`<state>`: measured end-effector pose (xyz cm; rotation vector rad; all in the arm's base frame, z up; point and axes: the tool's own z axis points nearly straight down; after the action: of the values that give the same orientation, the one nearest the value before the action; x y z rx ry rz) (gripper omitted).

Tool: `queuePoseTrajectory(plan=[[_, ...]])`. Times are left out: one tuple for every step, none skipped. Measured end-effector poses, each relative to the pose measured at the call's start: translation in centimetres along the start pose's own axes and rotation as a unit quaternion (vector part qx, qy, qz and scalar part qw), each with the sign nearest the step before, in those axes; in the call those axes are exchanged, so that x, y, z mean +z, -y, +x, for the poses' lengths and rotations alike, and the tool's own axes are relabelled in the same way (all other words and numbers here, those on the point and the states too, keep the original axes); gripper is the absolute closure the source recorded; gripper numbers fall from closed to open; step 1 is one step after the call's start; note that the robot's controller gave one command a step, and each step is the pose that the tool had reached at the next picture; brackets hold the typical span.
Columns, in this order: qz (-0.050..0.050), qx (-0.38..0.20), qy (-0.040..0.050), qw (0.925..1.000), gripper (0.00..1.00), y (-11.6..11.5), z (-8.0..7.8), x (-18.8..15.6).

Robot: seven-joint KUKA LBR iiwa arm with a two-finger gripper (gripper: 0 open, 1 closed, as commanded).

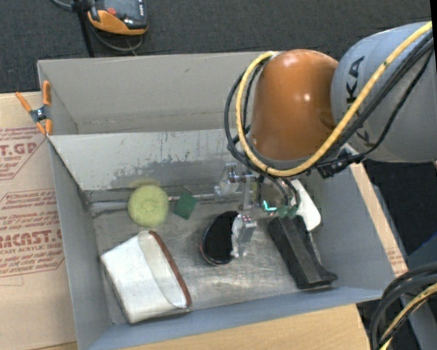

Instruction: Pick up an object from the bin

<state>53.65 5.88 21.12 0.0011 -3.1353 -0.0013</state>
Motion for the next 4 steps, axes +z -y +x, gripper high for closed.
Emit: queuePoseTrajectory(plan=[[0.0, 0.0, 0.0039, 1.0, 0.0, 0.0, -0.2, -0.4], [0.001, -0.128, 0.0061, 0.9917, 1.0, 5.4, 2.3, 13.8], [0.001, -0.129, 0.0062, 0.9917, 1.0, 5.4, 2.3, 13.8], [0.0, -0.212, -0.0006, 0.9772, 1.0, 4.9, -0.1, 12.4]])
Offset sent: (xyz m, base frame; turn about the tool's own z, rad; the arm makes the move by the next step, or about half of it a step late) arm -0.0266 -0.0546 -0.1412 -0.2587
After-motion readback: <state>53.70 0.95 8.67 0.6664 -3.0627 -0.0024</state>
